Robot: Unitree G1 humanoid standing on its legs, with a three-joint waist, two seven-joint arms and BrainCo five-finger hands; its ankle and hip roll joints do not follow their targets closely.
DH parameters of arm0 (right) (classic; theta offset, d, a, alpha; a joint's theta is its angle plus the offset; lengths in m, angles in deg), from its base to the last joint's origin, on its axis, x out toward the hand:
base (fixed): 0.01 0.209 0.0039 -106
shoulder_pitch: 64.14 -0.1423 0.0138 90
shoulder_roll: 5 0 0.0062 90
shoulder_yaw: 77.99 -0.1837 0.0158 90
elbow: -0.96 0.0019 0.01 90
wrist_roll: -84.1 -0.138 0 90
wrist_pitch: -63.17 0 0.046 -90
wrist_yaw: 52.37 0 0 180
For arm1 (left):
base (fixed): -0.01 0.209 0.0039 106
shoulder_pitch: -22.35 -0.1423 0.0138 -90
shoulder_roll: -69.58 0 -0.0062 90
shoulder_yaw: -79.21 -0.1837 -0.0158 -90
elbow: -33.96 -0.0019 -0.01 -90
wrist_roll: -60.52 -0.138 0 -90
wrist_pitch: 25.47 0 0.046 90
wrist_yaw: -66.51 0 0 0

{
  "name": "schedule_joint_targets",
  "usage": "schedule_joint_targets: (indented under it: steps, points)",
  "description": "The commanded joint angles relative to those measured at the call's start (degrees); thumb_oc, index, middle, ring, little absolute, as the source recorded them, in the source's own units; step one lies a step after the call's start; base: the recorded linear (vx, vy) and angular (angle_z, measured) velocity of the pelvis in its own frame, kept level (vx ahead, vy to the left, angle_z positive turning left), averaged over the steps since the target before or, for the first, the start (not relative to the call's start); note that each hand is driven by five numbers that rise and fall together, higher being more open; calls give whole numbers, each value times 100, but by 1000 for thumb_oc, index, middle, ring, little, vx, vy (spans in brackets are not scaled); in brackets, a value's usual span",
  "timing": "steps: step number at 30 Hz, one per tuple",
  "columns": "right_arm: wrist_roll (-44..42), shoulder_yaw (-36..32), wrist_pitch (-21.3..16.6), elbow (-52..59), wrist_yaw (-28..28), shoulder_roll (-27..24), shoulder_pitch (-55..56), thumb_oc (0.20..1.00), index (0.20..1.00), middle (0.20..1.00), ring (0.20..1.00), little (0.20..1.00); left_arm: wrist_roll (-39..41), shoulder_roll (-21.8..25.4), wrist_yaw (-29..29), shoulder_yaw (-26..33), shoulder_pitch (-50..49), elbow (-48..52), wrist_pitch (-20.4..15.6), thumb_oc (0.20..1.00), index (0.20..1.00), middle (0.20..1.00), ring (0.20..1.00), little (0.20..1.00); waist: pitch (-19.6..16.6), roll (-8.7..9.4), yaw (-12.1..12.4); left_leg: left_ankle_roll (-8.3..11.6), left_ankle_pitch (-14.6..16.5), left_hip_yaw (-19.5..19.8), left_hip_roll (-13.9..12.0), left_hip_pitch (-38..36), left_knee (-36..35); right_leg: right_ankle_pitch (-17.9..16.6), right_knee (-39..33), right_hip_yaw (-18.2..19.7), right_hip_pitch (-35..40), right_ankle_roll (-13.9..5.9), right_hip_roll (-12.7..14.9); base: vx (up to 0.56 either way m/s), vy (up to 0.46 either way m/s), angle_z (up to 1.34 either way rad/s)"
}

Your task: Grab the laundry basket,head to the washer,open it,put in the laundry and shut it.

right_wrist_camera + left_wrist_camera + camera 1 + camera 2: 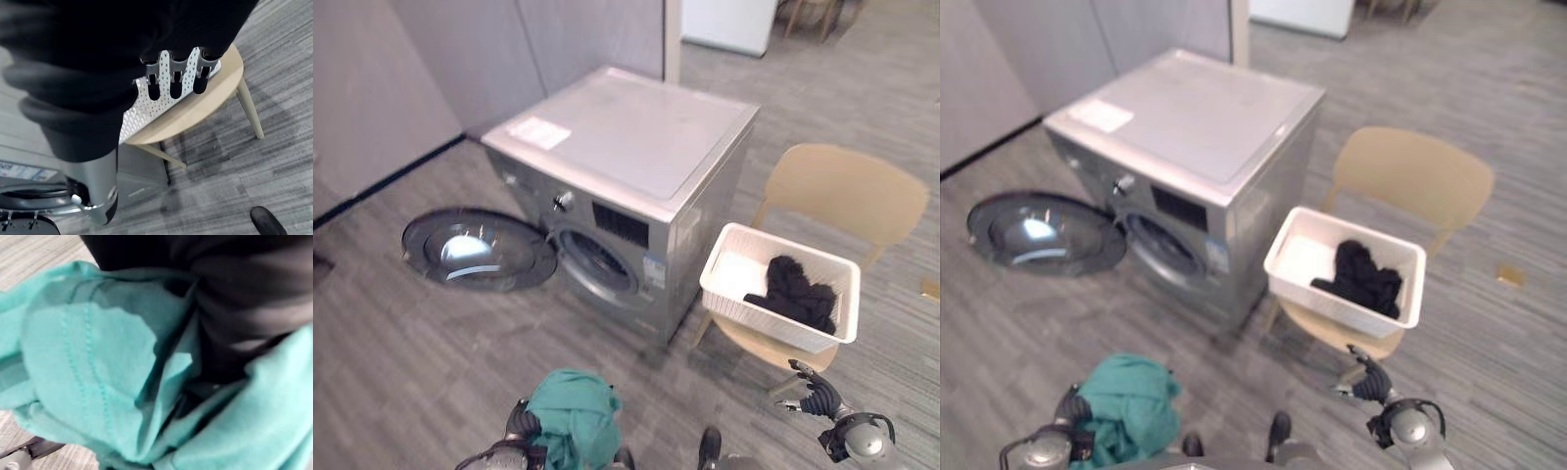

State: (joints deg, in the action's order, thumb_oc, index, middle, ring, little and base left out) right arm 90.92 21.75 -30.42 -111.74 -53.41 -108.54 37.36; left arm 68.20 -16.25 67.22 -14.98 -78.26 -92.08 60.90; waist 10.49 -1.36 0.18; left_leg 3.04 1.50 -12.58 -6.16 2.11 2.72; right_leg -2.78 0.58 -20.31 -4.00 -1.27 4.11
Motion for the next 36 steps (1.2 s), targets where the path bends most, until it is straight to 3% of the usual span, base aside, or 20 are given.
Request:
schedule_joint_targets:
  steps: [1, 2, 4, 5, 6, 7, 10, 12, 14, 15, 18, 21, 23, 25, 27, 30, 31, 33, 35, 36]
  points:
    - [166, 76, -138, 180, 307, 136, -368, 1000, 1000, 1000, 1000, 1000, 24, 241, 325, 257, 198, 351, -182, 200, 200, 200, 200, 200, 115, 407, 81, 243, -128, -631, -203, 537, 511, 976, -7, -64, 660, -423, 285, 147, 92, 75]
    - [191, 127, -81, 118, 341, 166, -378, 1000, 1000, 1000, 1000, 1000, 87, 190, 395, 289, 210, 340, -176, 200, 200, 200, 200, 200, 76, 412, 97, 224, -240, -957, -390, 508, 307, 950, -38, -315, 732, -453, 335, 258, 210, 113]
    - [142, 141, -43, 75, 402, 240, -391, 1000, 1000, 1000, 1000, 1000, 85, 153, 468, 281, 295, 336, -159, 200, 200, 200, 200, 200, 78, 471, 101, 300, -559, -1091, -665, 682, 88, 984, 27, -695, 870, -498, 485, 184, 226, 150]
    - [142, 141, -44, 71, 404, 243, -396, 1000, 1000, 1000, 1000, 1000, 85, 155, 470, 281, 298, 339, -156, 200, 200, 200, 200, 200, 74, 473, 82, 301, -570, -1070, -659, 698, 86, 990, 31, -716, 866, -498, 486, 165, 242, 130]
    - [178, 105, -23, 72, 436, 268, -366, 1000, 1000, 1000, 1000, 1000, 132, 140, 496, 300, 348, 361, -128, 200, 200, 200, 200, 200, 43, 458, 60, 299, -637, -1447, -930, 696, -114, 1047, 113, -1000, 943, -548, 625, 218, 284, 100]
    - [211, 87, -8, 66, 409, 303, -338, 1000, 1000, 1000, 1000, 1000, 133, 135, 484, 306, 318, 413, -125, 200, 200, 200, 200, 200, -5, 413, 30, 308, -712, -1545, -947, 609, -233, 1071, 172, -1079, 1000, -571, 651, 219, 286, 91]
    - [174, 61, -12, 62, 410, 336, -327, 1000, 1000, 1000, 1000, 1000, 82, 153, 475, 257, 283, 549, -130, 200, 200, 200, 200, 200, -60, 404, 17, 312, -770, -1532, -886, 625, -216, 1080, 215, -1165, 1123, -607, 718, 249, 241, 74]
    - [247, 162, 4, 25, 437, 465, -521, 1000, 1000, 1000, 1000, 1000, 29, 173, 475, 253, 317, 572, -128, 200, 200, 200, 200, 200, -112, 510, 87, 85, -455, -1512, -464, 590, -116, 692, 757, -1124, 1151, -746, 1243, 417, 478, 40]
    - [262, 210, 23, 35, 420, 551, -598, 1000, 1000, 1000, 1000, 1000, -13, 234, 476, 265, 369, 562, -116, 200, 200, 200, 200, 200, -83, 587, 93, -42, -298, -1508, -305, 508, -107, 580, 1162, -1025, 1020, -784, 1445, 293, 302, 45]
    - [199, 307, -2, 144, 425, 638, -662, 1000, 1000, 1000, 1000, 1000, -123, 361, 484, 179, 448, 591, -114, 200, 200, 200, 200, 200, 16, 632, -3, -187, -112, -1381, -74, 325, -138, 413, 1753, -512, 674, -752, 1334, 371, 333, 56]
    - [122, 393, -20, 233, 450, 689, -739, 1000, 1000, 1000, 1000, 1000, -139, 384, 534, 100, 567, 613, -133, 200, 200, 200, 200, 200, 222, 540, -186, -304, 71, -1175, 175, -16, -290, 780, 2335, 381, -210, -687, 799, 248, 226, 68]
    - [80, 464, -20, 204, 454, 696, -789, 1000, 1000, 1000, 1000, 1000, -103, 317, 537, 48, 599, 609, -136, 200, 200, 200, 200, 200, 340, 464, -261, -351, 179, -1044, 252, -237, -343, 934, 2235, 537, -564, -593, 577, 179, 92, 45]
    - [20, 502, -30, 129, 471, 694, -837, 1000, 1000, 1000, 1000, 1000, -86, 274, 548, -39, 679, 574, -140, 200, 200, 200, 200, 200, 422, 456, -340, -373, 286, -900, 363, -437, -419, 826, 1778, 655, -843, -594, 325, 243, 13, 24]
    - [48, 525, -1, 24, 468, 715, -803, 1000, 1000, 1000, 1000, 1000, -105, 216, 517, -86, 709, 497, -124, 200, 200, 200, 200, 200, 394, 527, -322, -378, 436, -752, 482, -516, -348, 609, 1041, 429, -762, -665, 299, 266, -86, 62]
    - [71, 512, 5, 12, 461, 728, -773, 1000, 1000, 1000, 1000, 1000, -132, 175, 506, -91, 660, 541, -118, 200, 200, 200, 200, 200, 386, 534, -301, -384, 480, -761, 479, -528, -278, 572, 1032, 243, -748, -683, 361, 209, -113, 49]
    - [58, 412, 16, -45, 438, 710, -589, 1000, 1000, 1000, 1000, 1000, -210, 44, 389, -194, 550, 571, -128, 200, 200, 200, 200, 200, 218, 553, -394, -329, 680, -646, 540, -569, -46, 603, 674, 397, -445, -627, 247, 204, -135, 36]
    - [18, 348, 1, -116, 453, 646, -526, 1000, 1000, 1000, 1000, 1000, -228, 4, 285, -297, 472, 610, -112, 200, 200, 200, 200, 200, 193, 529, -442, -149, 820, -700, 431, -469, 546, 622, 494, 397, -219, -525, 193, 205, -140, 35]
    - [11, 318, 22, -107, 440, 601, -493, 1000, 1000, 1000, 1000, 1000, -233, -16, 238, -341, 445, 635, -91, 200, 200, 200, 200, 200, 207, 537, -453, -55, 869, -694, 262, -293, 1114, 663, 435, 457, -101, -445, 141, 138, -127, 24]
    - [-55, 277, 27, -129, 470, 504, -498, 1000, 1000, 1000, 1000, 1000, -268, -67, 194, -468, 491, 630, -81, 200, 200, 200, 200, 200, 331, 611, -418, 28, 477, -602, -25, 206, 1866, 717, 268, 561, 119, -213, 71, 56, -123, -5]
    - [-55, 276, 27, -128, 469, 503, -497, 1000, 1000, 1000, 1000, 1000, -268, -68, 194, -470, 493, 628, -82, 200, 200, 200, 200, 200, 332, 609, -419, 29, 480, -600, -28, 209, 1872, 717, 267, 559, 120, -212, 70, 28, -39, -28]
